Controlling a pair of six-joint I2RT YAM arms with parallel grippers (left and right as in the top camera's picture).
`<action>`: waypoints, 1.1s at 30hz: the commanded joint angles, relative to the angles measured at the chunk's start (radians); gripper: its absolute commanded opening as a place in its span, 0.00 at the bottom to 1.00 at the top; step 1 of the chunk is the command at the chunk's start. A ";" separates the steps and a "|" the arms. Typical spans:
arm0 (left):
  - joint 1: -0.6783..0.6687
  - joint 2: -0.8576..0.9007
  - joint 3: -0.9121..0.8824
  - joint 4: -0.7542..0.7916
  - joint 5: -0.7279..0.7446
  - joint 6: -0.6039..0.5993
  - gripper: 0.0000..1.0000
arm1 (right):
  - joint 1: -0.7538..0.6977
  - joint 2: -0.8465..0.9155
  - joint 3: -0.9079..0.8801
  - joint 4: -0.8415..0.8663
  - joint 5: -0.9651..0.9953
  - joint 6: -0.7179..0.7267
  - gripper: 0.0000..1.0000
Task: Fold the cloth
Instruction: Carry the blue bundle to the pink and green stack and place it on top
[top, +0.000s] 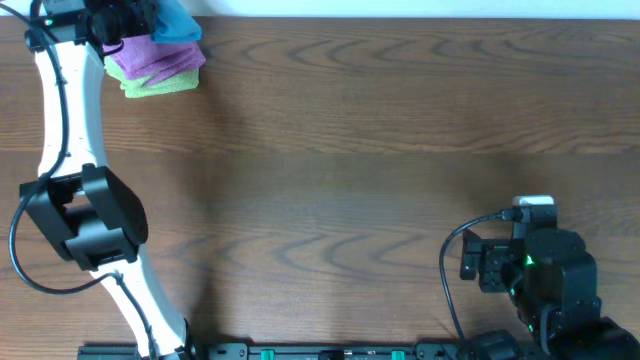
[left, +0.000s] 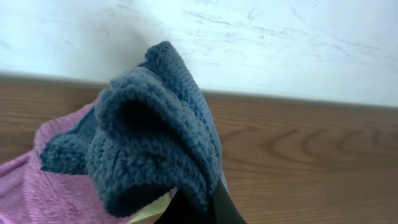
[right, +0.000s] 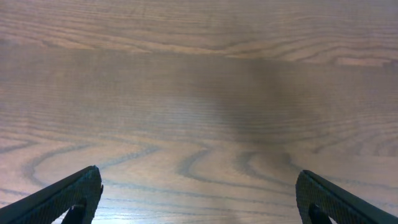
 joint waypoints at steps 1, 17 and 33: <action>0.005 -0.027 0.031 0.001 0.019 0.085 0.05 | 0.003 -0.004 -0.006 -0.001 0.008 0.014 0.99; 0.038 -0.012 0.030 -0.004 -0.053 0.225 0.06 | 0.003 -0.004 -0.006 -0.001 0.008 0.014 0.99; 0.063 0.064 0.030 -0.062 -0.166 0.194 0.95 | 0.003 -0.004 -0.006 -0.001 0.008 0.014 0.99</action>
